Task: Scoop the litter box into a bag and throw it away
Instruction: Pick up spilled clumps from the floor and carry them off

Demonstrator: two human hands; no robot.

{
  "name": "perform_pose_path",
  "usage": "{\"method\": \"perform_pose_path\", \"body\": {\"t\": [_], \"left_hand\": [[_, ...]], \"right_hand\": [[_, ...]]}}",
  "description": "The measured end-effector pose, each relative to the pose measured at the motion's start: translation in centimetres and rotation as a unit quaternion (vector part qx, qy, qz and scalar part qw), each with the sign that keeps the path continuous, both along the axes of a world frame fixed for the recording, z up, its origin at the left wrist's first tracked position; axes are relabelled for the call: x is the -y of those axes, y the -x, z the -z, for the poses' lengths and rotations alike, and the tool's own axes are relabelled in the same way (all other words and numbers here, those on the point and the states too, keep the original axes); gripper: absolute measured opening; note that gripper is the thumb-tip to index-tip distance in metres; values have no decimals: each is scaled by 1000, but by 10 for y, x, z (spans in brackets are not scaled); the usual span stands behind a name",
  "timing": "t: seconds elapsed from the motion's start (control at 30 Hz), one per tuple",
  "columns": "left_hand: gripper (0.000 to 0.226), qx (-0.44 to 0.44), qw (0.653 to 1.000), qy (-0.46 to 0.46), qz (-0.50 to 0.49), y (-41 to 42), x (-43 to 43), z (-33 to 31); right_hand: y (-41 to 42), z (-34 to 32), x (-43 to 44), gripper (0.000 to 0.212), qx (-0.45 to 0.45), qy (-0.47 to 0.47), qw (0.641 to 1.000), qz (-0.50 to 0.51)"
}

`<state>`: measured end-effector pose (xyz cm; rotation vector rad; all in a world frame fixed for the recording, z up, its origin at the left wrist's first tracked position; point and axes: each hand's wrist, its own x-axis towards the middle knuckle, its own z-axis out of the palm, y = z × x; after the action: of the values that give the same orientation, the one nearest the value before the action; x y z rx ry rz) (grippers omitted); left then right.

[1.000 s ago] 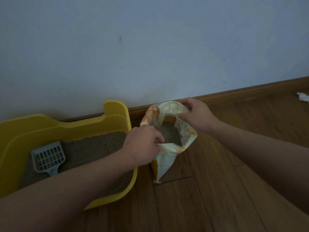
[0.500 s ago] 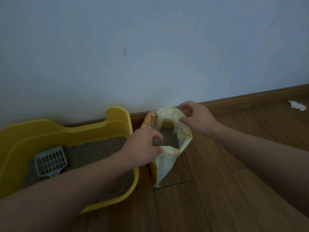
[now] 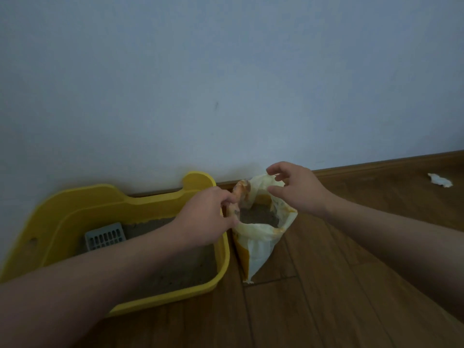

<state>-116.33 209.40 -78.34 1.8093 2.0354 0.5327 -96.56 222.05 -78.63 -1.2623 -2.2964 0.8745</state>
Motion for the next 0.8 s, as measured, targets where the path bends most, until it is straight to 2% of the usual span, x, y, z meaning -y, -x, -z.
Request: {"method": "perform_pose_path", "body": {"t": [0.17, 0.4, 0.8], "left_hand": [[47, -8, 999, -21, -24, 22, 24, -18], [50, -27, 997, -38, -58, 52, 56, -31], [50, -68, 991, 3, -112, 103, 116, -22]], "right_hand": [[24, -20, 26, 38, 0, -29, 999, -13], [69, -35, 69, 36, -18, -21, 998, -62], [117, -26, 115, 35, 29, -17, 988, -151]]}}
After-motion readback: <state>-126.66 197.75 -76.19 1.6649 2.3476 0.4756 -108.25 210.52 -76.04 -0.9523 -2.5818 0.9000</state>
